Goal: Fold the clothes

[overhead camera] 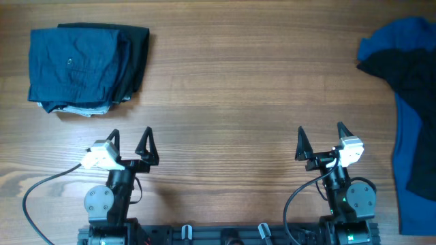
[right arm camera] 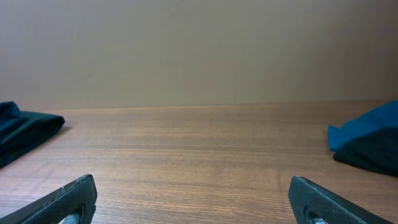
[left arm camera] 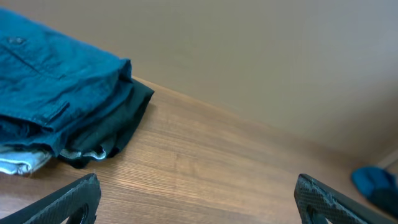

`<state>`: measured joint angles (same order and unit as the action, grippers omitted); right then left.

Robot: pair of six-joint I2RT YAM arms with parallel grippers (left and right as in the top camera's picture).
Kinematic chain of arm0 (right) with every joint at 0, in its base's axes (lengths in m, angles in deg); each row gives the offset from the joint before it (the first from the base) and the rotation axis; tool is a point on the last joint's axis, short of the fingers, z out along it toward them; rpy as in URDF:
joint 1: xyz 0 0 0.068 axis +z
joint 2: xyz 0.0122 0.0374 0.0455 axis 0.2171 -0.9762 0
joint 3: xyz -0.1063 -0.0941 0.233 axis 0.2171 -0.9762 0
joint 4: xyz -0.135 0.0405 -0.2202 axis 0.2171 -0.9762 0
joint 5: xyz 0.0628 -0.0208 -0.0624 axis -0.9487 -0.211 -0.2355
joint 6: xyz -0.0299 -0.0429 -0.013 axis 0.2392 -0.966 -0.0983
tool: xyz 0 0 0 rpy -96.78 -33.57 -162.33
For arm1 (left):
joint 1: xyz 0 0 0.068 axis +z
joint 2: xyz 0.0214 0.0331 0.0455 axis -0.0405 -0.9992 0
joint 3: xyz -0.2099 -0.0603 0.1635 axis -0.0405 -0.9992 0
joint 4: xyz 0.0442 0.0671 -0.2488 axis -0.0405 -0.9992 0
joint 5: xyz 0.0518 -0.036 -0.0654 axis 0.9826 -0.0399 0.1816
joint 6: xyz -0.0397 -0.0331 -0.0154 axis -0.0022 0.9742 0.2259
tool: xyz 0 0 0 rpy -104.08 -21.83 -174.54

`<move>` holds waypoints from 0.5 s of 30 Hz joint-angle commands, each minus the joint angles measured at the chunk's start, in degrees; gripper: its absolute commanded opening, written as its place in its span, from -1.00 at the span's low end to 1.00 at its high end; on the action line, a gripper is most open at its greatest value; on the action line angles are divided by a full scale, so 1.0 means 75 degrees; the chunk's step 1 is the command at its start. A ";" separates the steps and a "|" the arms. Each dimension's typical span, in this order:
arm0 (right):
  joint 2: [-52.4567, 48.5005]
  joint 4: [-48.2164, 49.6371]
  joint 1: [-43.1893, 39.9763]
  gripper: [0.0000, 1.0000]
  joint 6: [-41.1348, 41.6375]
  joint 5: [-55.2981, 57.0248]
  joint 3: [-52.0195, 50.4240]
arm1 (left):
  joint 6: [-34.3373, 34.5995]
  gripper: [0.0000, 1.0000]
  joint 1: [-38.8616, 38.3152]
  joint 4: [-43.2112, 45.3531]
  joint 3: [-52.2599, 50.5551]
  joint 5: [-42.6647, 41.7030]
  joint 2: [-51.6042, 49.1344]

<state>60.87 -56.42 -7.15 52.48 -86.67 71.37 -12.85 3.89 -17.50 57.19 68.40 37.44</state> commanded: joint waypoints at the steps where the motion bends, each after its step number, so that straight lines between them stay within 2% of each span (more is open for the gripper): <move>1: 0.0020 0.0015 0.0029 0.99 0.0003 0.0134 -0.0009 | -0.1457 1.00 -0.0230 -0.0149 -0.0073 0.0128 0.0096; 8: 0.0020 0.0012 0.0029 1.00 0.0003 0.0134 -0.0006 | -0.3494 0.99 -0.0545 -0.0210 -0.0073 0.0184 0.0096; 15: 0.0020 0.0015 0.0029 0.99 0.0003 0.0134 -0.0009 | -0.3509 0.99 -0.0542 -0.0204 -0.0073 0.0181 0.0096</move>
<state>60.87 -56.42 -7.15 52.48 -86.67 71.37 -35.75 0.11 -19.06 57.14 69.02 37.48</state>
